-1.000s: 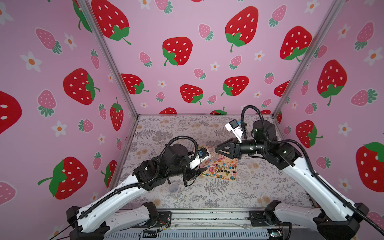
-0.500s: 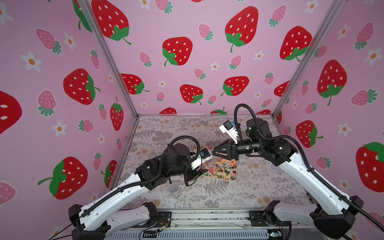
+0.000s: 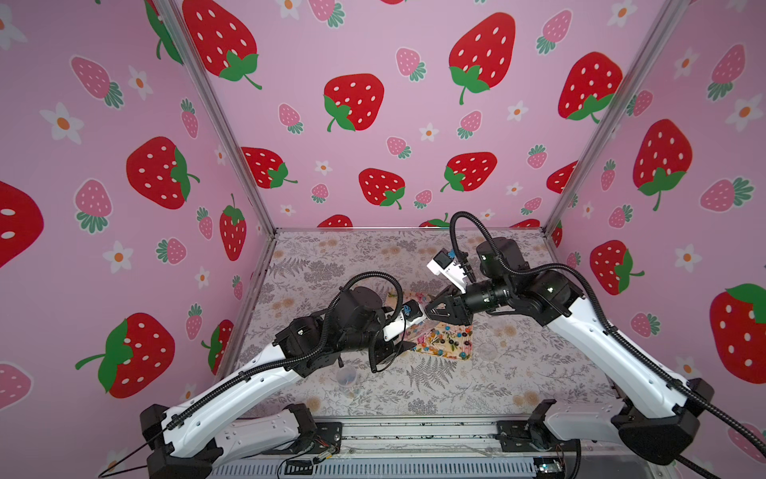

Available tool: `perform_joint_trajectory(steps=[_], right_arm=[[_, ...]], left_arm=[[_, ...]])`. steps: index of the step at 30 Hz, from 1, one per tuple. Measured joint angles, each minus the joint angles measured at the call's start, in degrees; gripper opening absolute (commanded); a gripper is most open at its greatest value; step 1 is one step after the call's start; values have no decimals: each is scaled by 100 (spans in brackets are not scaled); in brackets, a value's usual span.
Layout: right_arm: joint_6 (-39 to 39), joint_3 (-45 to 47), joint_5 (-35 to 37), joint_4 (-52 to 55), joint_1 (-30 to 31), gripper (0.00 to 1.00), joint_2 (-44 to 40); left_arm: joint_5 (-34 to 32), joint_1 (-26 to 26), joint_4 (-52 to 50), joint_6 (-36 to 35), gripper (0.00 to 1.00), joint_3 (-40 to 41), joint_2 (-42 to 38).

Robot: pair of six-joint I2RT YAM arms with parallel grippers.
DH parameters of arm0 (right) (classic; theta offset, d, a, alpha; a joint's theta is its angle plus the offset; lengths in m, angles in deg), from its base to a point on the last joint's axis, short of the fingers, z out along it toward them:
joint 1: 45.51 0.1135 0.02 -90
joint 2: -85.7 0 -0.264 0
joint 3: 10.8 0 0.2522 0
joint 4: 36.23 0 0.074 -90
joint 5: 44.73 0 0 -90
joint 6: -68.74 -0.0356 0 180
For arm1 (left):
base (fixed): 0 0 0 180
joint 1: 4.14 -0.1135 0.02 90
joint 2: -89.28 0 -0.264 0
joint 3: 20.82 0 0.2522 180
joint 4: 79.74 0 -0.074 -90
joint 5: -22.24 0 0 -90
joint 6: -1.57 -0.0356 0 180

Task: Pour the candies out of the jar
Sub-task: Place the jar at the center of the board.

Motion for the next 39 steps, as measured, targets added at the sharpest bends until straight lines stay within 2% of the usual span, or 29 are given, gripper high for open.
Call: perform_joint_trajectory(steps=[2,4,10,13,14,15,20,25,29,33,39], right_arm=[[55,-59,103,83,28,10,35],[153,-103,297,208,63,1,68],[214,-192,555,398,199,0,160],[210,-247,669,422,236,0,162],[205,-262,741,422,249,0,162],[205,-269,815,422,260,0,162],[186,-291,1360,522,275,0,162],[168,-367,1954,695,131,0,162],[184,-566,2710,1012,-68,0,273],[269,-973,3539,1370,-227,0,710],[444,-1685,4647,1784,-415,0,1867]], left_arm=[[17,0,-28,-52,58,0,0],[59,-2,-55,-55,59,-7,-4],[13,-15,-125,-57,65,-28,-22],[-76,-17,-105,-7,81,-22,-44],[-116,-17,-81,39,92,-11,-68],[-177,-15,-42,66,100,2,-105],[-581,-15,236,337,99,267,-568],[-1259,-17,863,855,99,1080,-1606],[-1897,-17,1360,1438,99,1812,-2509],[-2317,-20,1604,1919,99,2326,-3150],[-2516,-31,1558,2389,99,2643,-3456]])
